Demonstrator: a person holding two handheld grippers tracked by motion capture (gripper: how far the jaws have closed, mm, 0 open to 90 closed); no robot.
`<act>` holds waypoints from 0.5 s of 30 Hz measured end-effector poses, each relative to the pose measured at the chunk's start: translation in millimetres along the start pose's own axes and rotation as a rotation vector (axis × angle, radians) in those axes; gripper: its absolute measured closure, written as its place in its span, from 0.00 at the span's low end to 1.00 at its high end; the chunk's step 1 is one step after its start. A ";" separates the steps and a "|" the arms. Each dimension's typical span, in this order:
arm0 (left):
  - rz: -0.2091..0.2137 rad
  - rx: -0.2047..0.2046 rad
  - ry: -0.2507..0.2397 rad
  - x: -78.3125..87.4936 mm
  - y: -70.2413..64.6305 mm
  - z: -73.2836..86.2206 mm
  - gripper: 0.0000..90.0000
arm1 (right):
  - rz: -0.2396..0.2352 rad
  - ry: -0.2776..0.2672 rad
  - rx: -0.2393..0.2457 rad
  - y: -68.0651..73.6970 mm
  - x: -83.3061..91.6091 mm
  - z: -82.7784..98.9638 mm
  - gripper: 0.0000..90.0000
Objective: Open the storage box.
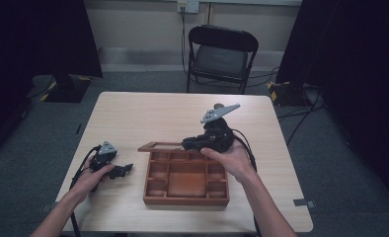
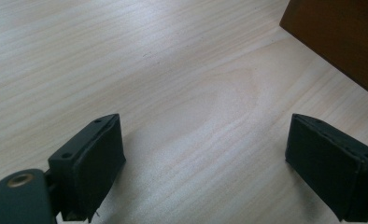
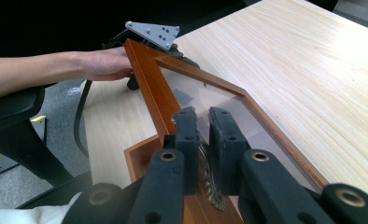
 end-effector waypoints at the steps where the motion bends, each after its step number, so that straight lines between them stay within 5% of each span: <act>1: 0.000 0.001 -0.001 -0.1 -0.1 0.0 0.12 | 0.000 0.000 -0.002 -0.3 0.0 -0.4 0.92; 15: 0.000 0.004 -0.003 -0.2 -0.3 -0.1 0.12 | -0.001 -0.011 -0.012 -5.0 1.6 -6.1 0.92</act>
Point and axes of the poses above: each handheld gripper's, and its own axes: x roughly backward along the jaws, z roughly out of its underside, y roughly to its left, the point moved 6 cm from there along -x, roughly forward along the jaws, and after that the axes turned 4 degrees about -z, right-handed, at the moved point
